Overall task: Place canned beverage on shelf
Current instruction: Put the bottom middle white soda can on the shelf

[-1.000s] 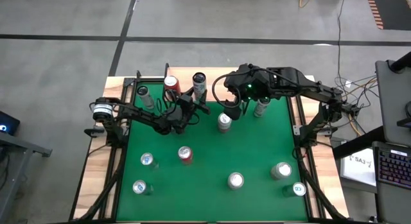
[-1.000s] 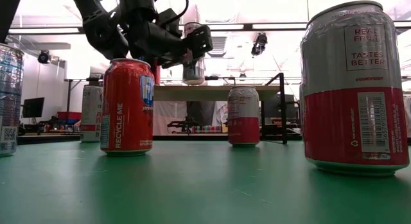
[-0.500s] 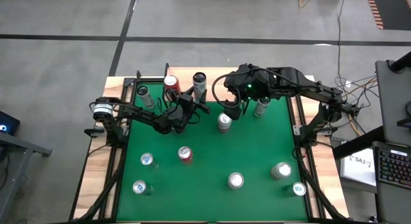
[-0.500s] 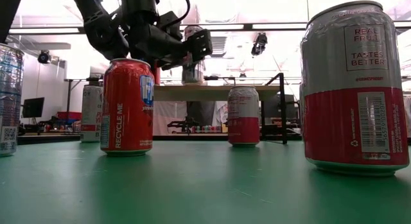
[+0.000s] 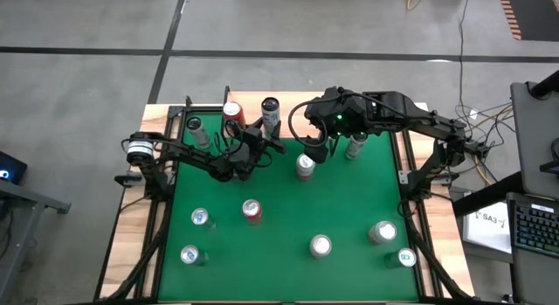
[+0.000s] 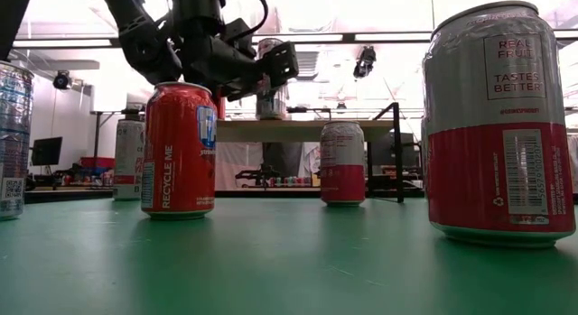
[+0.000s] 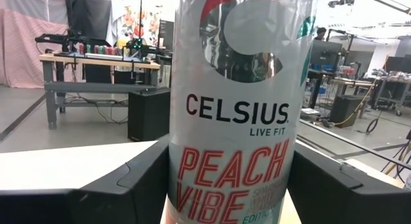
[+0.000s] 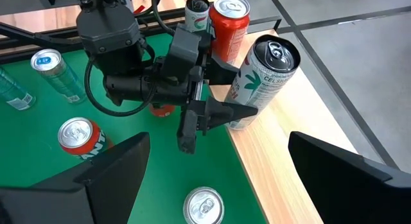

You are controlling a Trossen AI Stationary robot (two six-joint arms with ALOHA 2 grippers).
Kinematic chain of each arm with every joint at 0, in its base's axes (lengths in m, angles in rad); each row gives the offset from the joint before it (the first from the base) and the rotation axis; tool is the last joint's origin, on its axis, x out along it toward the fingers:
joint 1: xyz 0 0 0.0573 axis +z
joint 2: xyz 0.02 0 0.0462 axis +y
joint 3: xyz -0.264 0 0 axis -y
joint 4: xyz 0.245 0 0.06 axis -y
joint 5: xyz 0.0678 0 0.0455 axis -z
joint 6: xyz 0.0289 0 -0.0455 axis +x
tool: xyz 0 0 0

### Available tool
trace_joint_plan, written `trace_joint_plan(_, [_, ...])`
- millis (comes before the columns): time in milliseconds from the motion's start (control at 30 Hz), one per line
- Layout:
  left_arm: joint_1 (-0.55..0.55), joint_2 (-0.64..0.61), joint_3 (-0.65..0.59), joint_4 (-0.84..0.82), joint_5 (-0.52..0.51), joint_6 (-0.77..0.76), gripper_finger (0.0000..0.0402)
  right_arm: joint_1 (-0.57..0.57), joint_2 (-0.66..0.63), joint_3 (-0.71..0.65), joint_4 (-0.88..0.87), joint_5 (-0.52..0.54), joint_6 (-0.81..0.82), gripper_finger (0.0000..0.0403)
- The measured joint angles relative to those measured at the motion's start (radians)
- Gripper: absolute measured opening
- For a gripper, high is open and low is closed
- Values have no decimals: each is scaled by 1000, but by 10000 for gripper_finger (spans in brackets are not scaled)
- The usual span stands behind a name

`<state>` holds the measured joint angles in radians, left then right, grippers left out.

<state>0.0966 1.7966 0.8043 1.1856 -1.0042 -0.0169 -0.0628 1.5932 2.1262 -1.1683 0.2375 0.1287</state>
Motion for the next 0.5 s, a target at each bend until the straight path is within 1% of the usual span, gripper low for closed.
trace_joint_plan(300, [5,0,0,-2,0,2,279,0,0,0,0,0,0,363])
trace_joint_plan(500, [5,0,0,-6,0,16,287,0,0,0,0,0,1,363])
